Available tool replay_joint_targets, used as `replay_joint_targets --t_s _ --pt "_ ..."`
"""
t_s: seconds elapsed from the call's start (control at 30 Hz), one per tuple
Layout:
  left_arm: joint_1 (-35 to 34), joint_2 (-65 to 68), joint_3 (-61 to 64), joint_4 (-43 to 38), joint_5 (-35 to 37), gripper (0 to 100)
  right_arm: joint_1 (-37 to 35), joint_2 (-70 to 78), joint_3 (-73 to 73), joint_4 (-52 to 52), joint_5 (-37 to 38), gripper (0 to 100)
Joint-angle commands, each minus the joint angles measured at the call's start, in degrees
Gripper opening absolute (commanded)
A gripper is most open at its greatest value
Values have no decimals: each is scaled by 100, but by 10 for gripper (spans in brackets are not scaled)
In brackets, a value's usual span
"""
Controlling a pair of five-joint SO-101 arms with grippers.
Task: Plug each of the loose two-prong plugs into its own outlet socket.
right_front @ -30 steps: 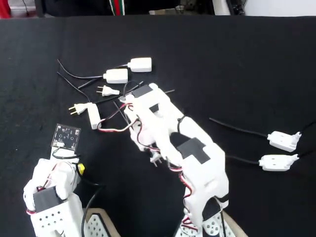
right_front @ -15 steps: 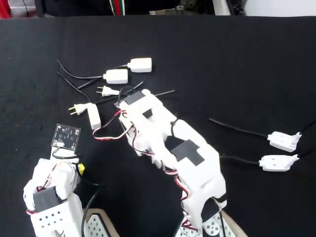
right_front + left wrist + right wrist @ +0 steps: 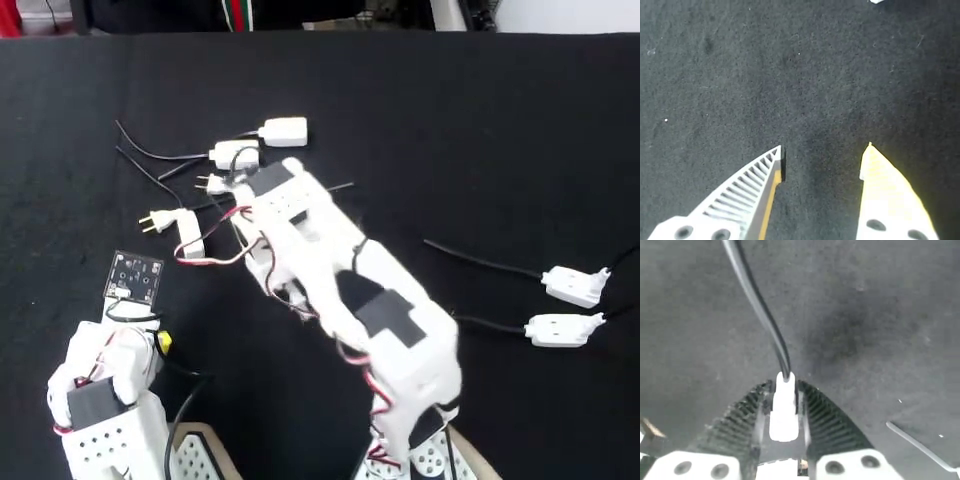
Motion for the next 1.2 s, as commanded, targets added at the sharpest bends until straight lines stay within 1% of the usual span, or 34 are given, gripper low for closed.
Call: replay_joint_targets --t_s 0.0,0.1,0.2,0.3,0.37,0.43,0.53,0.6,0.7,0.77,0.87,0.97,1.03,1.17 --pt "31 18 -92 53 -35 252 53 -1121 101 123 -44 18" --pt "57 18 -92 62 -35 252 62 -1991 400 -62 -44 18" --pt "101 18 -110 62 -18 252 70 -2897 989 -668 -79 17" --pt "207 -18 -119 26 -9 252 70 -3802 1991 -1618 -79 14" --pt "532 -237 -92 53 9 252 70 -4365 2765 -2409 -79 11" --pt "919 -519 -48 18 325 252 70 -4875 3565 -3288 -79 11" --pt "1525 -466 -4 -484 941 252 70 -5499 4637 -4536 -97 11" --pt "1754 -457 31 -914 1301 229 70 -5851 5200 -5178 -123 11" --pt "2000 -475 163 -1635 1697 184 70 -6264 5789 -5960 -510 11" --pt "2141 -475 286 -2022 1793 197 70 -6484 6044 -6347 -756 11" --pt "2422 -475 391 -2374 1820 255 62 -6721 6431 -6813 -1090 11" --pt "2993 -475 470 -2699 1996 248 62 -6932 6818 -7279 -1354 11" --pt "3354 -475 470 -2866 2013 245 -35 -7037 7002 -7402 -1415 11" --pt "3741 -466 470 -3147 2013 245 -176 -7266 7143 -7385 -1415 11"
